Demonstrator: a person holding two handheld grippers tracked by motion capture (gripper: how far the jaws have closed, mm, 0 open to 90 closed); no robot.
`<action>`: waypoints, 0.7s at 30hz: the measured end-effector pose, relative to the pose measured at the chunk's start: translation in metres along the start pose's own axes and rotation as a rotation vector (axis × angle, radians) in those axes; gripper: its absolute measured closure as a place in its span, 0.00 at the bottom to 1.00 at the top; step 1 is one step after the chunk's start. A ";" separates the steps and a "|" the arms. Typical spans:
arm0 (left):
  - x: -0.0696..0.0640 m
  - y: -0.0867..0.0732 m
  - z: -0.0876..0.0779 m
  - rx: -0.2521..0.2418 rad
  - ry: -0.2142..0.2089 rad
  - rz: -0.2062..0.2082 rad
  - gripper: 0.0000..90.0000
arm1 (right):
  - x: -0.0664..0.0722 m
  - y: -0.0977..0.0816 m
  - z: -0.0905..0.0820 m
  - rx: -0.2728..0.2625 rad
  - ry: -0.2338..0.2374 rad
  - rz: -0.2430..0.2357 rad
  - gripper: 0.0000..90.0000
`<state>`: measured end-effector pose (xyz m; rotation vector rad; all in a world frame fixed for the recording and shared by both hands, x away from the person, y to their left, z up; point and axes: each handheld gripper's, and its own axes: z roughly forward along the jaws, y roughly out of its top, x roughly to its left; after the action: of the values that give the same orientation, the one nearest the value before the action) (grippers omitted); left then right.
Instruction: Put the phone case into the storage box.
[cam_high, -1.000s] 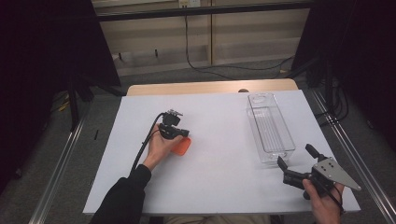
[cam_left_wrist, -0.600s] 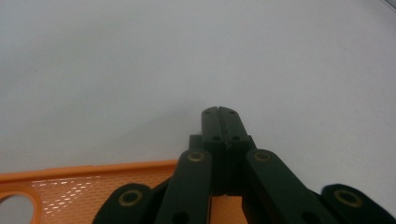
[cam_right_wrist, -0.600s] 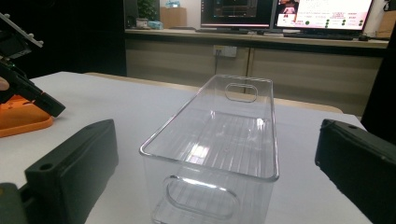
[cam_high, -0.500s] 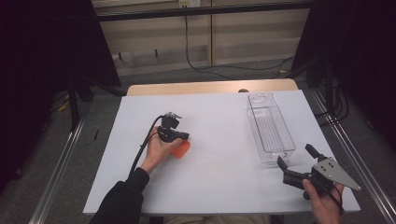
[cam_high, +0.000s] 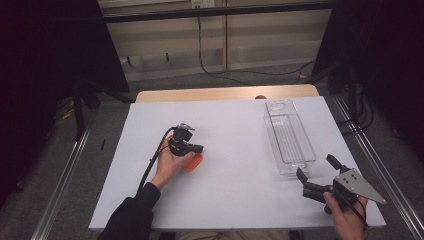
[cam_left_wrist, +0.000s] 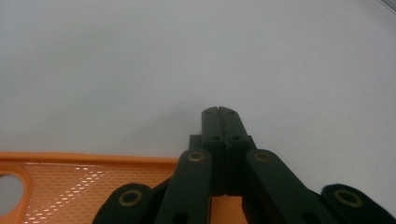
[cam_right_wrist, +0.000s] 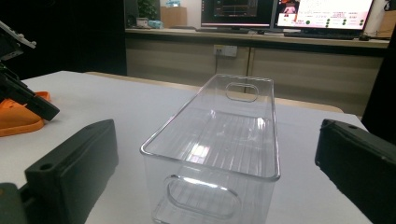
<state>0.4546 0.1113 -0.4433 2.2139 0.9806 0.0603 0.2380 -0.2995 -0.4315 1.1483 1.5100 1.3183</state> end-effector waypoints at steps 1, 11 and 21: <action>-0.001 -0.001 0.000 0.000 -0.001 -0.002 1.00 | 0.000 0.000 0.000 0.000 0.001 0.001 0.00; -0.006 -0.006 -0.005 0.003 -0.017 0.004 1.00 | 0.000 0.000 -0.001 -0.001 -0.001 0.000 0.00; -0.007 -0.013 -0.011 0.014 -0.034 0.006 1.00 | 0.000 0.000 0.000 -0.002 -0.001 0.000 0.00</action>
<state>0.4374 0.1191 -0.4414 2.2237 0.9579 0.0185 0.2375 -0.2994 -0.4313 1.1477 1.5080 1.3187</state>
